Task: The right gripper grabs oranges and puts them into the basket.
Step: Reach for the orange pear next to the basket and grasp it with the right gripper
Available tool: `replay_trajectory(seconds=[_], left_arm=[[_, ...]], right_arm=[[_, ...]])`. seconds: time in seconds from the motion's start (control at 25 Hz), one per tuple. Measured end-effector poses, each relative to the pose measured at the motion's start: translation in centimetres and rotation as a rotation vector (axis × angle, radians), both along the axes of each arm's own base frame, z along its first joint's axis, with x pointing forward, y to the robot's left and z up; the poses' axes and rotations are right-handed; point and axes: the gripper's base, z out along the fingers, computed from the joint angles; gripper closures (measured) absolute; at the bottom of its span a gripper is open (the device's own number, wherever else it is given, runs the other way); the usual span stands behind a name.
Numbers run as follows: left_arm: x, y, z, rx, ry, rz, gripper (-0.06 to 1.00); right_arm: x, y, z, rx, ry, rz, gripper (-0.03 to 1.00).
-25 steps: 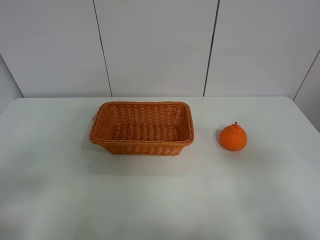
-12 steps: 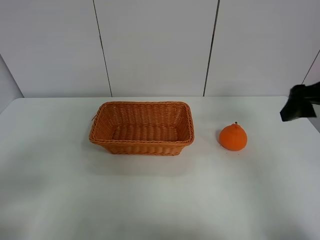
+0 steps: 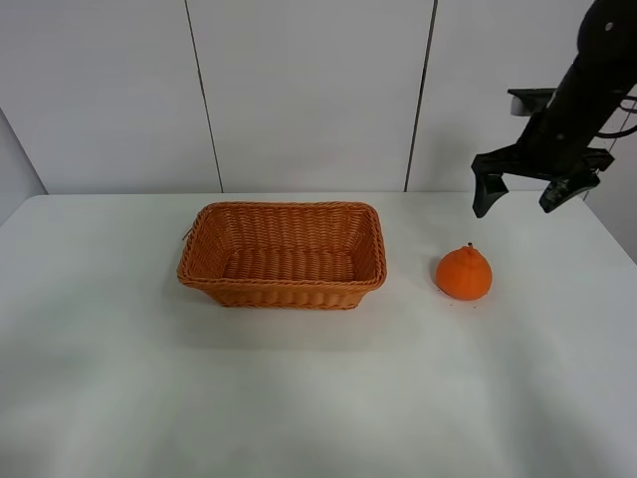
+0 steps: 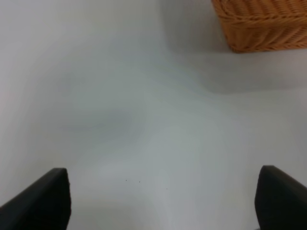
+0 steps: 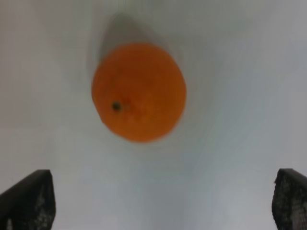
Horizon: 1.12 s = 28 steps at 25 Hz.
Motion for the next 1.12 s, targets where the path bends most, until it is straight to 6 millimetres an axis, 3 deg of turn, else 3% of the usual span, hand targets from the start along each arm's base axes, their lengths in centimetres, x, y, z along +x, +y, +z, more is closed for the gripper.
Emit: replay_trajectory(seconds=[0.16,0.48,0.96,1.12], left_arm=[[0.0,0.0,0.0,0.000,0.000,0.000,0.06],[0.0,0.0,0.0,0.000,0.000,0.000,0.06],[0.0,0.0,0.0,0.000,0.000,0.000,0.06],[0.0,0.0,0.0,0.000,0.000,0.000,0.06]], right_arm=[[1.4,1.1,-2.5,0.001,0.051,0.026,0.28],[2.6,1.2,-6.8,-0.008,0.128,0.031,0.28],[3.8,1.3,-13.4,-0.016,0.216,0.026,0.28],[3.9,1.4,-14.6,-0.016,0.233,0.025,0.28]])
